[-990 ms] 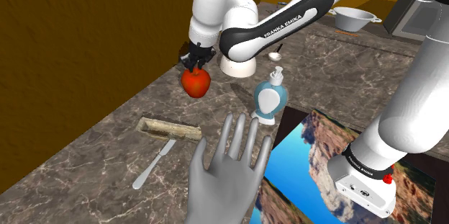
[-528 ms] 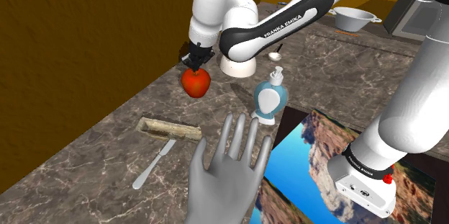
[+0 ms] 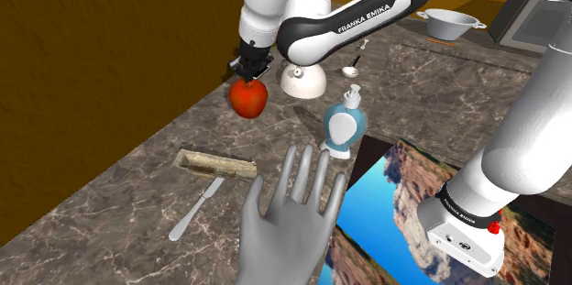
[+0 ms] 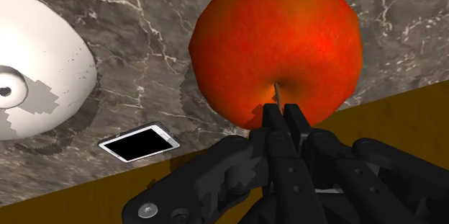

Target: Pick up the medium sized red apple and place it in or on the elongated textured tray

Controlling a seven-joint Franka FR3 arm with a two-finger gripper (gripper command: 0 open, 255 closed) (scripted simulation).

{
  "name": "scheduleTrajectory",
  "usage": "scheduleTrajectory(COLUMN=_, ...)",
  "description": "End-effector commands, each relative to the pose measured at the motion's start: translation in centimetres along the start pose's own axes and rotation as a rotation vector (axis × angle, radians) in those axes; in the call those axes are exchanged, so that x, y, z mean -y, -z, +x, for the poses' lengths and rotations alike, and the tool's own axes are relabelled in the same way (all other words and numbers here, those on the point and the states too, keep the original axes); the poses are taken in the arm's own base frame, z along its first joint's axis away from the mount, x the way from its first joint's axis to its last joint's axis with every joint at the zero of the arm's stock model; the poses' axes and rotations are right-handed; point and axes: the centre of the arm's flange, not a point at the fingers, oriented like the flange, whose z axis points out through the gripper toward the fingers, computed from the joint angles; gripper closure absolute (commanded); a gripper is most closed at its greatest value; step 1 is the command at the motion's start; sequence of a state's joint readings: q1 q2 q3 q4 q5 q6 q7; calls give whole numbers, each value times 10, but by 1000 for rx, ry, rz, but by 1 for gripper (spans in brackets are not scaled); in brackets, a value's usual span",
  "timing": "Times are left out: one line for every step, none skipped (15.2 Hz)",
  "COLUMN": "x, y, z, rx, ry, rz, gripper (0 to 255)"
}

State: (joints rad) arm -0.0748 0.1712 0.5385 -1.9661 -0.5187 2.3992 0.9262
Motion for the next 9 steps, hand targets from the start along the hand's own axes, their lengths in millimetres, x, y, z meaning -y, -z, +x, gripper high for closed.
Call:
scheduleTrajectory(x=-1, y=11, z=3, rx=0, ry=0, rz=0, gripper=255)
scheduleTrajectory(x=-1, y=16, z=5, rx=0, ry=0, rz=0, gripper=255)
scheduleTrajectory(x=-1, y=20, z=8, rx=0, ry=0, rz=0, gripper=255)
scheduleTrajectory(x=-2, y=25, z=10, rx=0, ry=0, rz=0, gripper=255)
scheduleTrajectory(x=-2, y=30, z=12, rx=0, ry=0, rz=0, gripper=255)
scheduleTrajectory(x=-2, y=35, z=14, rx=0, ry=0, rz=0, gripper=255)
scheduleTrajectory(x=-2, y=40, z=16, rx=0, ry=0, rz=0, gripper=255)
scheduleTrajectory(x=-2, y=44, z=19, rx=0, ry=0, rz=0, gripper=255)
scheduleTrajectory(x=-2, y=49, z=21, rx=0, ry=0, rz=0, gripper=255)
